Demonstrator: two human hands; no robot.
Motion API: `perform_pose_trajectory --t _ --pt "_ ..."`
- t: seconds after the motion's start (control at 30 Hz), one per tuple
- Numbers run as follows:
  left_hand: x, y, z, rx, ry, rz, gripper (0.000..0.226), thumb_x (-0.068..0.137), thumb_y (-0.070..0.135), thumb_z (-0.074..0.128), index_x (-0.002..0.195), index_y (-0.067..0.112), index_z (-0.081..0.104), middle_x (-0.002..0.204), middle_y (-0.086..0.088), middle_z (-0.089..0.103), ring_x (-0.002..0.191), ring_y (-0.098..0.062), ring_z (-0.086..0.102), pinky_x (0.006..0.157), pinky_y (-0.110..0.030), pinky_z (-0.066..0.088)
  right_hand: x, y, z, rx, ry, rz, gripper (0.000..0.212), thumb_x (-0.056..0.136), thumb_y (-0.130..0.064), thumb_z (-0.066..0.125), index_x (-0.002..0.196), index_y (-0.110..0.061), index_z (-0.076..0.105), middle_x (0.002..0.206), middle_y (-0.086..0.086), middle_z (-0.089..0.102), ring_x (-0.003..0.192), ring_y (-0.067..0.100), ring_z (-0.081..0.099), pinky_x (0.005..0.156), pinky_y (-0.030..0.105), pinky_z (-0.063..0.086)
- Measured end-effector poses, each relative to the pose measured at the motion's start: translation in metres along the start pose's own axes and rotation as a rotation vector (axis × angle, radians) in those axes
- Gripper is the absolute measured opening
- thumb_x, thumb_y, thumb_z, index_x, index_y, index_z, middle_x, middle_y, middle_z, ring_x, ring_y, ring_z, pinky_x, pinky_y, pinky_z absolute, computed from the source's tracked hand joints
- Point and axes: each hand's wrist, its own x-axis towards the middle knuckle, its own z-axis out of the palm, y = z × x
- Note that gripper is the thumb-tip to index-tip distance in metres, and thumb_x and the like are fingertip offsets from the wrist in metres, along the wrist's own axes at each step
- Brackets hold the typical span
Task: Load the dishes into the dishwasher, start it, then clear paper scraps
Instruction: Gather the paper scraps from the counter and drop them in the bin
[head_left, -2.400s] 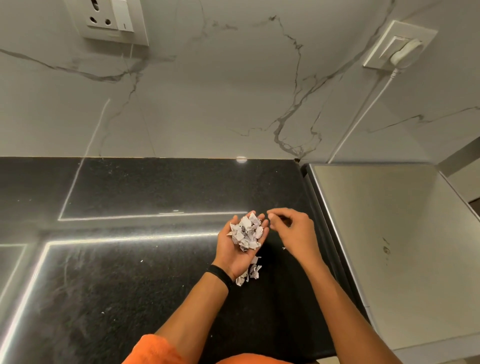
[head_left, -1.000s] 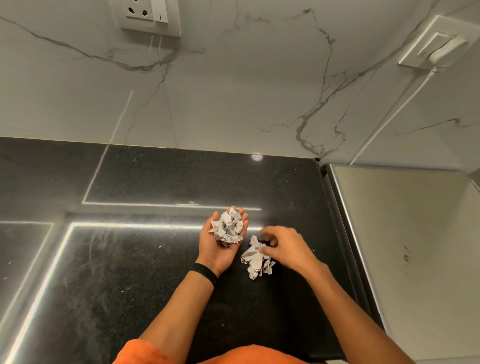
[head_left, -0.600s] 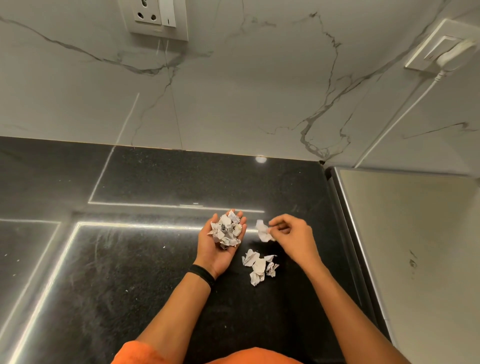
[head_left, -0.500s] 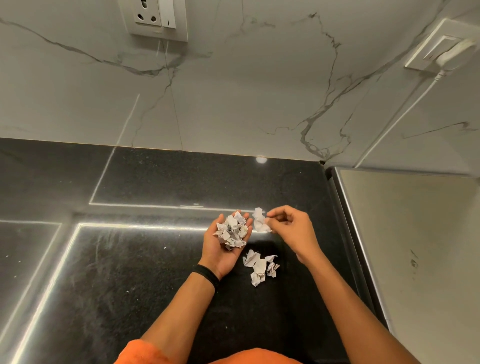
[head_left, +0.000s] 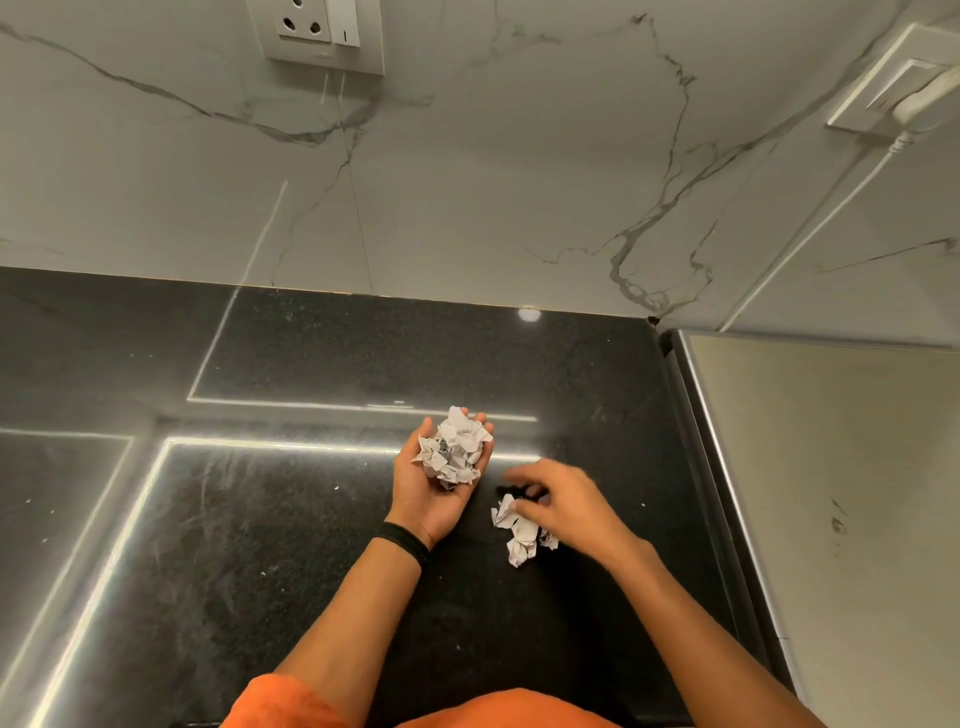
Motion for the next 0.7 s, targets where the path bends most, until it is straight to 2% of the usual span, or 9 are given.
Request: perform_pose_trajectory --t 0.07,0.17,0.27,0.33,0.43,0.53,0.63,0.7 --pt "0.0 0.002 -0.004 0.005 0.013 0.006 0.05 0.098 0.034 0.053 0.136 0.004 0.06 0.142 -0.022 0.059 0.13 -0.036 0.058 0.108 -0.046 0.046 0.002 0.0 0.014 -0.175 -0.073 -0.099 0.038 0.092 -0.032 0.07 0.129 -0.039 0.065 0.114 -0.015 0.058 0.108 0.005 0.054 0.097 0.027 0.045" --pt "-0.001 0.002 -0.007 0.01 0.026 0.02 0.051 0.101 0.035 0.049 0.141 0.003 0.056 0.141 -0.022 0.059 0.132 -0.036 0.056 0.109 -0.046 0.046 0.008 -0.003 0.017 -0.244 -0.051 -0.126 0.024 0.095 -0.037 0.067 0.118 -0.036 0.07 0.107 -0.013 0.056 0.106 0.008 0.052 0.095 0.033 0.045" --pt "-0.003 0.001 -0.009 0.019 0.042 0.034 0.051 0.102 0.036 0.048 0.142 0.003 0.055 0.14 -0.022 0.06 0.13 -0.036 0.057 0.106 -0.044 0.048 0.009 -0.008 0.005 -0.146 0.046 -0.101 0.02 0.093 -0.045 0.068 0.109 -0.035 0.075 0.099 -0.013 0.061 0.094 0.004 0.056 0.084 0.029 0.048" --pt "-0.002 0.001 -0.009 0.024 0.057 0.047 0.052 0.103 0.036 0.048 0.143 0.003 0.055 0.141 -0.021 0.06 0.132 -0.035 0.056 0.105 -0.043 0.048 0.008 -0.014 -0.007 0.017 0.176 -0.074 0.019 0.093 -0.041 0.071 0.109 -0.033 0.076 0.096 -0.014 0.064 0.088 0.002 0.06 0.079 0.023 0.049" --pt "0.0 -0.004 -0.006 0.039 0.072 0.063 0.053 0.103 0.037 0.048 0.142 0.003 0.055 0.142 -0.021 0.059 0.133 -0.033 0.056 0.107 -0.042 0.047 0.01 -0.031 -0.021 0.237 0.322 -0.078 0.018 0.091 -0.033 0.075 0.108 -0.028 0.076 0.095 -0.016 0.068 0.089 -0.001 0.062 0.077 0.012 0.046" --pt "-0.001 -0.013 0.002 0.056 0.076 0.048 0.055 0.104 0.041 0.045 0.14 0.002 0.056 0.136 -0.023 0.063 0.13 -0.034 0.058 0.114 -0.043 0.042 0.017 -0.057 -0.022 0.267 0.347 -0.143 0.016 0.089 -0.037 0.076 0.102 -0.028 0.074 0.091 -0.015 0.069 0.088 0.002 0.065 0.077 0.016 0.049" --pt "-0.004 -0.016 0.009 0.013 0.068 0.029 0.055 0.104 0.042 0.044 0.139 0.001 0.057 0.134 -0.025 0.063 0.129 -0.037 0.059 0.115 -0.045 0.041 0.024 -0.074 -0.013 0.197 0.338 -0.154 0.024 0.086 -0.05 0.074 0.1 -0.03 0.072 0.091 -0.015 0.068 0.084 0.003 0.064 0.074 0.017 0.051" --pt "-0.006 -0.012 0.01 -0.038 0.055 0.055 0.054 0.104 0.04 0.045 0.141 0.002 0.056 0.135 -0.024 0.063 0.128 -0.036 0.06 0.113 -0.045 0.042 0.024 -0.073 -0.011 0.256 0.39 -0.153 0.02 0.091 -0.047 0.071 0.098 -0.029 0.073 0.092 -0.015 0.069 0.087 0.003 0.065 0.076 0.019 0.052"
